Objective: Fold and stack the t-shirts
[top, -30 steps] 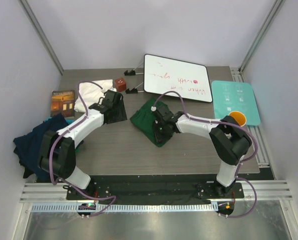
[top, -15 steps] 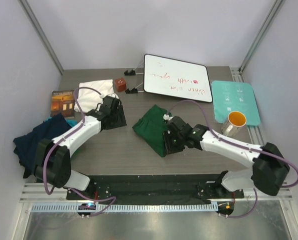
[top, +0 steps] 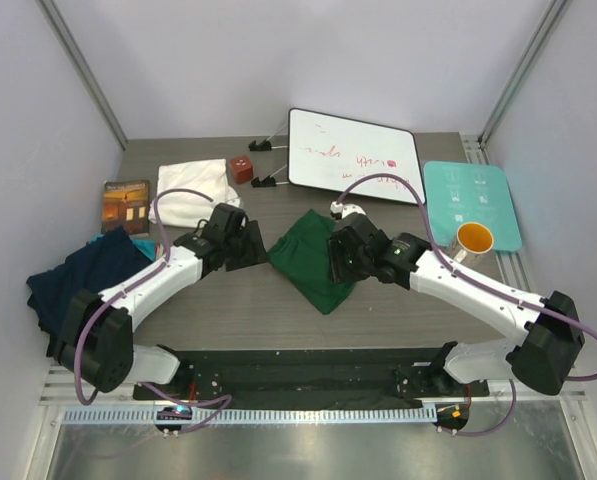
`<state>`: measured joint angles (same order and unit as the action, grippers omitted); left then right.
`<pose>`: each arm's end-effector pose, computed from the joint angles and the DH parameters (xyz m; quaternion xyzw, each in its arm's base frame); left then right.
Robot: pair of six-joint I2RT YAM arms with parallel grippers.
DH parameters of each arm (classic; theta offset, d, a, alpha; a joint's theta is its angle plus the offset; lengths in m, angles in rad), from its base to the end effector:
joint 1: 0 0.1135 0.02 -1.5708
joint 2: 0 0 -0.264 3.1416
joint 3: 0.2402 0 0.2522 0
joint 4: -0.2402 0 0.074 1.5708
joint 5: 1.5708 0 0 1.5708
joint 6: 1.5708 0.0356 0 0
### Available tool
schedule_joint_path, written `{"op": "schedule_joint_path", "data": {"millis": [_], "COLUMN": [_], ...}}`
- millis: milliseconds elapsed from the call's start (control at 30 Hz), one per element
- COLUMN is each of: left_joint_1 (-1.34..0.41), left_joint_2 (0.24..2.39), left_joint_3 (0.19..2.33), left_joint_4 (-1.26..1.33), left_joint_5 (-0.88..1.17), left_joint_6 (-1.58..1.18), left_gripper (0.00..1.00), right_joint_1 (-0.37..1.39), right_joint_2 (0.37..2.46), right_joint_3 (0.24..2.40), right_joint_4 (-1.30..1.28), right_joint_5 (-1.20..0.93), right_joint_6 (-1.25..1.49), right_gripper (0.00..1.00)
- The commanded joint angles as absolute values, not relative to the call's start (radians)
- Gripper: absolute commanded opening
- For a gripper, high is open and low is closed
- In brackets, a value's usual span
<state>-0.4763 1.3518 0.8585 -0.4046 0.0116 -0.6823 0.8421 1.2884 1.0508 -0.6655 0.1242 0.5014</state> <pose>0.2443 -0.1265 0.2223 -0.0951 0.9391 -0.1853 0.2733 0.1806 0.1958 0.2819 -0.1398 0.9328 0.1576 0.2925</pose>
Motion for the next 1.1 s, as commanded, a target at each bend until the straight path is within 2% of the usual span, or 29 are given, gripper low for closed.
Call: {"op": "schedule_joint_path", "data": {"millis": [0, 600, 900, 1067], "left_joint_1": [-0.528, -0.569, -0.581, -0.581], "left_joint_2": [1.364, 1.525, 1.516, 1.514], "left_joint_3": [0.847, 0.880, 0.897, 0.911], "left_joint_4": [-0.308, -0.195, -0.173, -0.173], "left_joint_5": [0.046, 0.086, 0.095, 0.112], "left_joint_6": [-0.719, -0.733, -0.726, -0.718], "left_gripper": [0.60, 0.59, 0.55, 0.50], "right_joint_1": [0.839, 0.805, 0.784, 0.779], "right_joint_2": [1.282, 1.273, 1.278, 1.287], "right_joint_3": [1.062, 1.005, 0.963, 0.939], "right_joint_4": [-0.680, -0.675, -0.652, -0.637], "right_joint_5": [0.196, 0.207, 0.192, 0.186], "right_joint_6": [0.482, 0.474, 0.482, 0.486], "right_gripper": [0.40, 0.39, 0.39, 0.39]}}
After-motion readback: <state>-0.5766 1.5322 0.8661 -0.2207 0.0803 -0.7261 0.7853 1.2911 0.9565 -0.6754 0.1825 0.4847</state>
